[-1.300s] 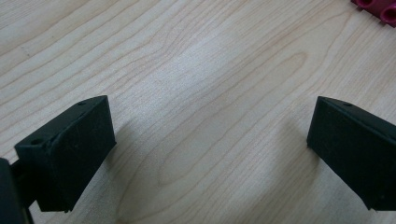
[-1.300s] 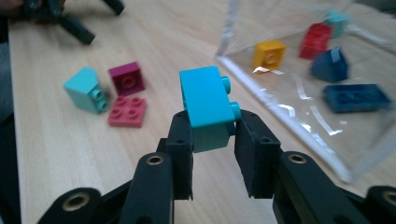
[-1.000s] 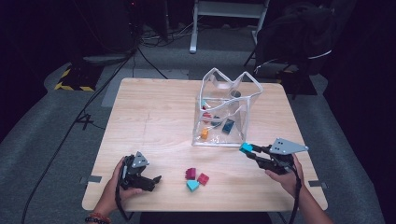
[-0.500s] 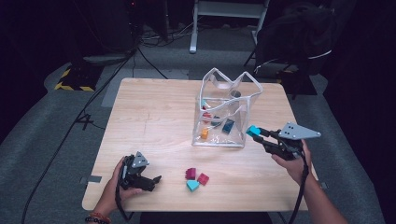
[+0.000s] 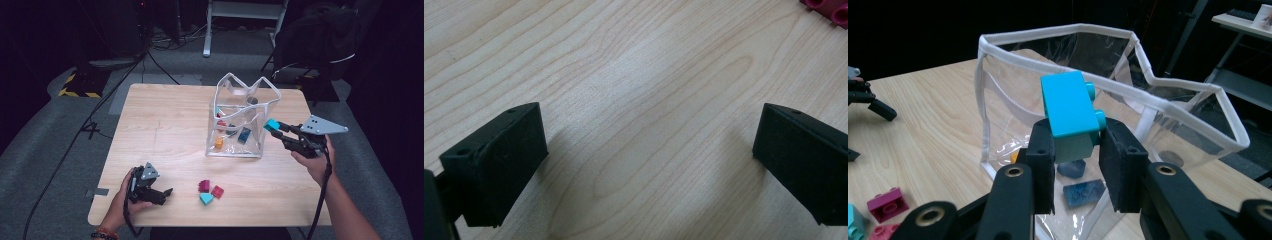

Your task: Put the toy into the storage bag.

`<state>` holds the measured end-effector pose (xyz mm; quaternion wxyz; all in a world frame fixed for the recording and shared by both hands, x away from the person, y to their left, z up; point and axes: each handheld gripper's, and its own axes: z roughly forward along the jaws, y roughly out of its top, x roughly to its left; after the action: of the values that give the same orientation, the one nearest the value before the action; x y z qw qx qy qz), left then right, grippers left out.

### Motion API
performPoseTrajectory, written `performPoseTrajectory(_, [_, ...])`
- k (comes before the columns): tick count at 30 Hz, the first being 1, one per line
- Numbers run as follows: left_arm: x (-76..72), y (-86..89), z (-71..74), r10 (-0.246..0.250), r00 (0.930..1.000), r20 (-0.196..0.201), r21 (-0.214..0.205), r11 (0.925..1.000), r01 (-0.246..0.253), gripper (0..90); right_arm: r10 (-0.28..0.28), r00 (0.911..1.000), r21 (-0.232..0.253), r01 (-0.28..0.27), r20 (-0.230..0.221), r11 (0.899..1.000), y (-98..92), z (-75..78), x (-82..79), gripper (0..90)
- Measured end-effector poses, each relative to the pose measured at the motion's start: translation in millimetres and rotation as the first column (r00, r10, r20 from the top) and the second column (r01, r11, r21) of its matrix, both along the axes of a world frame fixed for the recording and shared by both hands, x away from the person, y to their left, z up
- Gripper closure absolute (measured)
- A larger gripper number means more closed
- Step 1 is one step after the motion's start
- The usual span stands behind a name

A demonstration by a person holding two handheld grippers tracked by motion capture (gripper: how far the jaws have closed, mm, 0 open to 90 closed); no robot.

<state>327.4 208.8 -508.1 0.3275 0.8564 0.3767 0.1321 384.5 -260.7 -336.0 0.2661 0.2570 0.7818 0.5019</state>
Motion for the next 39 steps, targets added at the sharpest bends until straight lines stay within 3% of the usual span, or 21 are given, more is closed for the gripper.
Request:
performPoseTrajectory(14, [0.1, 0.1, 0.1, -0.001, 1.0, 0.002, 0.003, 1.0, 0.001, 1.2, -0.01, 0.9997, 0.009, 0.01, 0.022, 1.0, 17.3, 19.3, 15.3, 68.4])
performPoseTrajectory(25, [0.1, 0.1, 0.2, -0.001, 1.0, 0.001, 0.003, 1.0, 0.001, 1.1, -0.01, 0.9996, -0.003, 0.01, 0.026, 1.0, 43.4, 29.4, 30.2, 68.4])
performPoseTrajectory(39, [0.0, 0.0, 0.0, 0.0, 1.0, 0.0, 0.0, 1.0, 0.0, 1.2, 0.011, 0.9999, -0.033, -0.011, -0.002, 0.999, 73.8, 31.9, 50.3, 68.4])
